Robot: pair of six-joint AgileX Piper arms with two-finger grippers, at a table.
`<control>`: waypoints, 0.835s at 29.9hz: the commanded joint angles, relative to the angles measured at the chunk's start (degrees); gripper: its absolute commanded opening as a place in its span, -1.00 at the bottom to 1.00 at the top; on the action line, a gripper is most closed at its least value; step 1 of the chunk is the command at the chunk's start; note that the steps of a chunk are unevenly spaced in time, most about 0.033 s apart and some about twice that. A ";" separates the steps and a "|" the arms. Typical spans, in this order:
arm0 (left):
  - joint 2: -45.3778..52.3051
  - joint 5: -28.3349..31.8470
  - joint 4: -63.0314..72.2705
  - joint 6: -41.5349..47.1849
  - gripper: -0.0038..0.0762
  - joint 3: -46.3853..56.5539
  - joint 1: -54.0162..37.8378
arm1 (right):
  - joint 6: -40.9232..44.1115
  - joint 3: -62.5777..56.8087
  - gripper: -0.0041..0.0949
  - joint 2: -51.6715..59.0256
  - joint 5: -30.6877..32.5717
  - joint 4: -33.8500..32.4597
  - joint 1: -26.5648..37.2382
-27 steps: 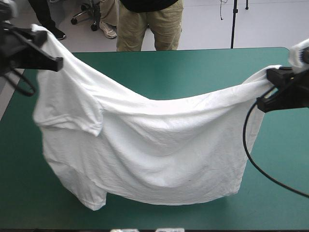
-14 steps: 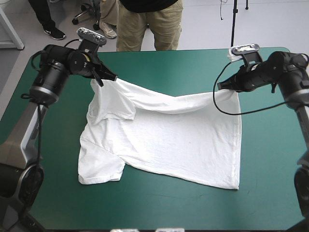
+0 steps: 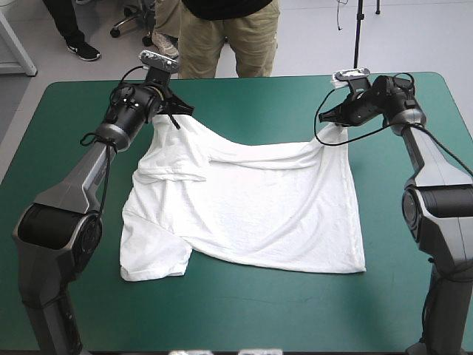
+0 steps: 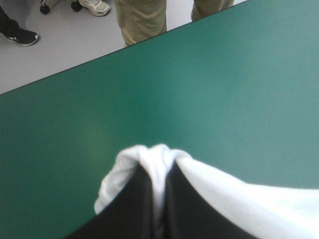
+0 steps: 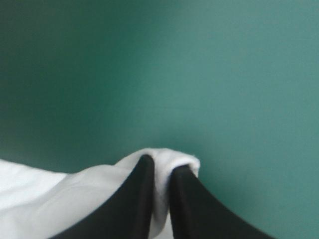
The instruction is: Fold the cloth
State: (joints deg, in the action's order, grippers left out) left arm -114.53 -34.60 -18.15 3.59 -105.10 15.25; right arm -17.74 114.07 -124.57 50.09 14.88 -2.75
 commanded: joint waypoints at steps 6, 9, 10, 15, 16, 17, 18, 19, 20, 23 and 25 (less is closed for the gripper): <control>0.18 3.51 2.21 4.79 0.00 -1.57 -5.17 | -0.15 6.22 0.45 0.70 -3.48 1.56 4.12; 0.73 3.36 3.59 4.79 0.51 -1.57 -6.38 | -0.15 6.33 0.40 1.06 -3.22 1.59 4.99; 1.16 2.86 3.59 4.79 0.59 -1.57 -6.81 | -0.15 6.33 0.37 1.32 -2.75 1.59 5.35; 4.48 -1.74 3.08 3.56 0.51 -1.57 -7.35 | -0.15 6.33 0.25 3.80 0.19 1.35 5.90; 5.49 -3.40 3.30 2.66 0.50 -1.57 -7.35 | -0.15 6.33 0.24 4.69 1.26 1.35 6.02; 6.42 -4.83 3.40 2.01 0.49 -1.57 -7.35 | -0.15 6.33 0.23 5.70 2.43 1.35 6.13; 7.40 -6.46 3.40 1.62 0.47 -1.57 -7.35 | -0.12 6.33 0.21 6.58 3.25 1.35 6.13; 8.95 -9.12 3.40 0.90 0.45 -1.57 -7.35 | -0.12 6.33 0.20 7.75 4.31 1.35 6.13; 9.98 -11.60 3.40 0.37 0.44 -1.57 -7.35 | -0.12 6.33 0.20 9.07 5.46 1.35 6.13; 14.15 -18.26 4.01 -2.17 0.41 -1.17 -7.35 | 0.13 6.33 0.20 13.25 8.94 1.35 6.13; 17.76 -20.85 5.20 -3.59 0.41 1.12 -7.35 | 0.13 6.33 0.20 16.66 11.61 1.86 6.13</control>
State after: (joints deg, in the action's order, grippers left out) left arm -104.18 -53.22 -13.93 1.77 -104.54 7.91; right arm -17.52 118.38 -115.70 60.32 15.39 2.97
